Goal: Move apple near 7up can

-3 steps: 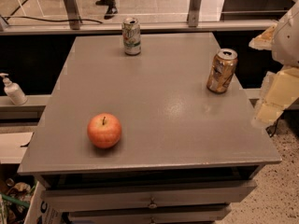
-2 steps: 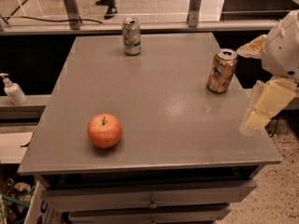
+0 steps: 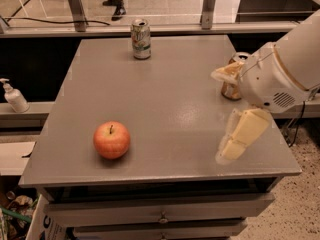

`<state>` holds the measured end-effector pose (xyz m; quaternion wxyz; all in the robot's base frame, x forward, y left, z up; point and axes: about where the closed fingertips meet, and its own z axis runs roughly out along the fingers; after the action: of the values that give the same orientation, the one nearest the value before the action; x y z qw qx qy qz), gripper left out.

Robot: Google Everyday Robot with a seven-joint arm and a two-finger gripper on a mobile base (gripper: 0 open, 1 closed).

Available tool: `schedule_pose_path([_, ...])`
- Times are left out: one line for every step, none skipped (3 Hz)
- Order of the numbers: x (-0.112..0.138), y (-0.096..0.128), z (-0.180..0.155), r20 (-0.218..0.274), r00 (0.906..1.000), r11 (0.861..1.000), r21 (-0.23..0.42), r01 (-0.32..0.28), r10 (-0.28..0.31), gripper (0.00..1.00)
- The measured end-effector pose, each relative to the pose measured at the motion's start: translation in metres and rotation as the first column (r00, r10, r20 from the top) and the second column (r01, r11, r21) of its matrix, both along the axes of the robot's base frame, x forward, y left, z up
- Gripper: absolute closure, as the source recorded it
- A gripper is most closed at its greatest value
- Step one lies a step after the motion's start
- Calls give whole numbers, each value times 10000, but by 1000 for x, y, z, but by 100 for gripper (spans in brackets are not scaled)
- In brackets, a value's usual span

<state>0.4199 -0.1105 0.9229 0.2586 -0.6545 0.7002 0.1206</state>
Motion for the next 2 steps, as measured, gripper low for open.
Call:
schedule_pose_path([-10, 47, -17, -226, 9973, 9951, 723, -678, 696, 0])
schedule_pose_path([-10, 47, -17, -225, 9973, 9951, 723, -678, 696, 0])
